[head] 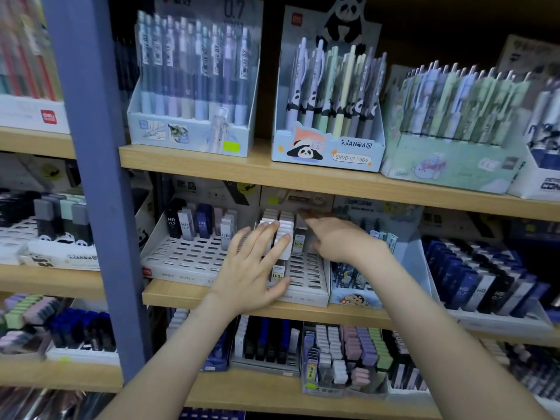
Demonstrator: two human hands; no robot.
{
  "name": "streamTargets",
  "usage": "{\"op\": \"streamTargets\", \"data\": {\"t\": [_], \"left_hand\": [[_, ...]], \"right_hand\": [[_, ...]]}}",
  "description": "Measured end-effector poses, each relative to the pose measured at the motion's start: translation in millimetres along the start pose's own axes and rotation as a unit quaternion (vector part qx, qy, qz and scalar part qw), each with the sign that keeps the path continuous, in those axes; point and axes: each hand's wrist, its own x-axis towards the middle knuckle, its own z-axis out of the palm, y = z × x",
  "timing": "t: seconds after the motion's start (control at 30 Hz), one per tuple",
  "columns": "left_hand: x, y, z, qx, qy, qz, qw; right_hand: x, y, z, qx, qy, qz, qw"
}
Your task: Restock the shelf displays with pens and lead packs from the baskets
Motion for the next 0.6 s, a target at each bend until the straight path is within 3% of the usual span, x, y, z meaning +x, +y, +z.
{"op": "streamTargets", "data": {"t": [0.3,0.4,0.6], "left_hand": [[0,-5,-4,-0.011,-0.018,0.019,1.0],[0,-10,-7,-0.01,-0.049,0.034,0.998],[3,0,-9,0.009,-0.049,0.031,0.998]], "right_hand": [[0,-13,22,-0.161,0.067,0.013,0.985],[-1,-10,19,-0.123,0.085,-0.01,0.989],[-3,1,4,0.024,0.04,-0.016,0.999]]}}
